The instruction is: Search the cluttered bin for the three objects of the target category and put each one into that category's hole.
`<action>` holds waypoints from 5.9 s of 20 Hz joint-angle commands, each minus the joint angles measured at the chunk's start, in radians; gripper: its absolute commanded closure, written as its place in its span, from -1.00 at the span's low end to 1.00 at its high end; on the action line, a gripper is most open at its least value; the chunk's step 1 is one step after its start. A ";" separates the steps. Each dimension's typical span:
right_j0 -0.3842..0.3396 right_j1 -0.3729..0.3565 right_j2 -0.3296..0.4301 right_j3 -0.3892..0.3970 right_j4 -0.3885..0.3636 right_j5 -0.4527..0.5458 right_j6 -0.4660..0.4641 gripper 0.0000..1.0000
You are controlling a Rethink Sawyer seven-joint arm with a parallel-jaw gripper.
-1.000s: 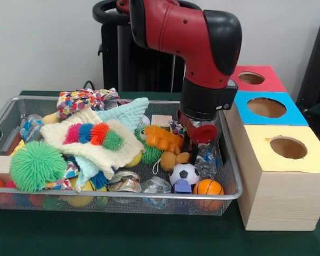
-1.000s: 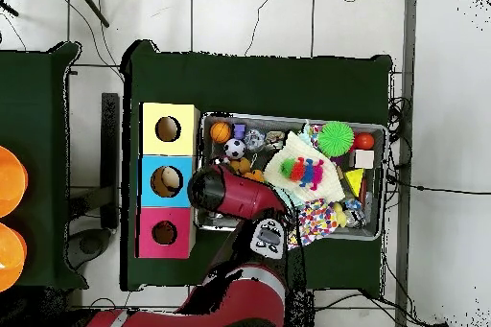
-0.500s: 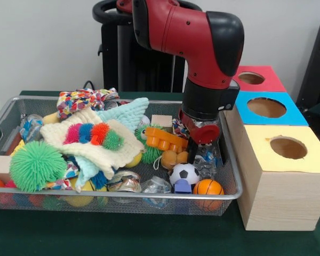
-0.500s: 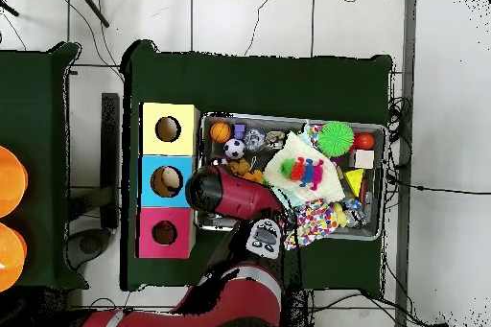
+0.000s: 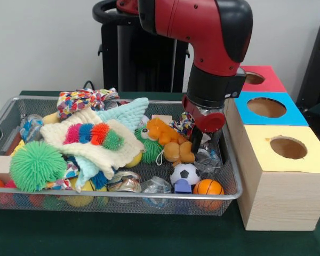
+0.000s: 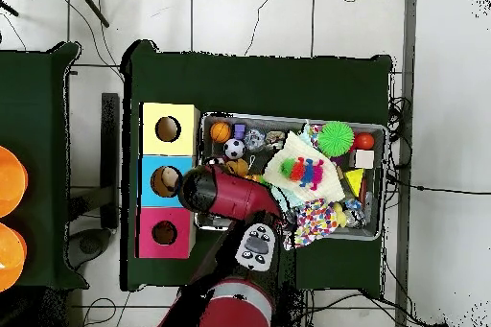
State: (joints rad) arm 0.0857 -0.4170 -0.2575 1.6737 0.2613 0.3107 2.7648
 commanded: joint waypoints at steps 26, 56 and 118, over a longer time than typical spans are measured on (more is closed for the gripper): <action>0.018 -0.146 -0.043 -0.082 0.002 0.333 0.088 1.00; 0.275 -0.255 -0.073 0.271 0.157 0.113 0.293 1.00; 0.548 -0.218 -0.032 0.393 0.489 -0.037 0.260 1.00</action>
State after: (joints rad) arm 0.5746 -0.6866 -0.3159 2.1659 0.6997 0.0857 2.7665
